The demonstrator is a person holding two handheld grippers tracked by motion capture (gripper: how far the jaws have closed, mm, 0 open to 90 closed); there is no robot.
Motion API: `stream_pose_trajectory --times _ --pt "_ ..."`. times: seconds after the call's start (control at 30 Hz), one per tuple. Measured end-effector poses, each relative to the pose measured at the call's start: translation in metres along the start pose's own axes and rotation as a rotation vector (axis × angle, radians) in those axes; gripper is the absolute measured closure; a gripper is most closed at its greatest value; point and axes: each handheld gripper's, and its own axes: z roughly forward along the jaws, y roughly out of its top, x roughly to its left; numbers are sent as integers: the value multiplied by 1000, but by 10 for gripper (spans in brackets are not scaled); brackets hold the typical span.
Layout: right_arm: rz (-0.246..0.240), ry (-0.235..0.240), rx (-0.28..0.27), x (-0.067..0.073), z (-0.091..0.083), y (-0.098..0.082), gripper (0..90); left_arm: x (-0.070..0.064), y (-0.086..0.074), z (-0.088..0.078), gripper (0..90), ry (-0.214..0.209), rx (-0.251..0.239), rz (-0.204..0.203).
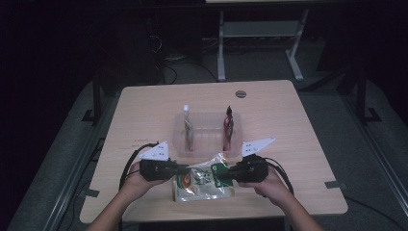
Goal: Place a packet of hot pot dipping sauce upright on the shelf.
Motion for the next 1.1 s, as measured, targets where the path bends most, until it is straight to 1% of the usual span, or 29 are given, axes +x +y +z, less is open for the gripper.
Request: stream_pose_trajectory --times 0.03,0.1,0.17,0.23,0.27,0.33,0.43,0.47,0.57,0.7,0.83,0.97,1.07,1.1 --pt "0 7 -5 0 0 0 900 1 -1 0 838 -4 0 -12" --pt "-3 22 -7 1 1 1 900 2 -1 1 797 0 0 -16" --pt "-7 23 -9 3 2 1 900 2 -1 2 756 3 -2 -25" --pt "-17 32 -17 4 3 2 900 3 -1 2 681 12 -9 -38" --pt "-17 32 -14 5 3 2 900 3 -1 2 635 19 -9 -38" --pt "-15 42 -33 5 1 3 900 4 -2 1 556 27 -12 -47" --pt "-15 51 -56 6 -3 4 900 4 -5 -2 473 32 7 -53" --pt "-15 54 -67 5 -4 5 900 4 -6 -2 456 32 11 -57" --pt "-17 55 -89 7 -9 6 900 1 -7 -4 415 32 31 -51" --pt "-33 47 -96 12 -12 9 900 -4 -7 -5 351 26 53 -48" --pt "-54 39 -103 16 -14 13 900 -9 -6 -3 274 14 68 -62" --pt "-78 32 -108 21 -18 18 900 -14 -10 -4 210 24 89 -68" --pt "-94 25 -115 23 -21 22 900 -16 -15 -5 168 37 104 -81" --pt "-101 23 -118 23 -22 23 900 -17 -17 -5 159 41 103 -91"
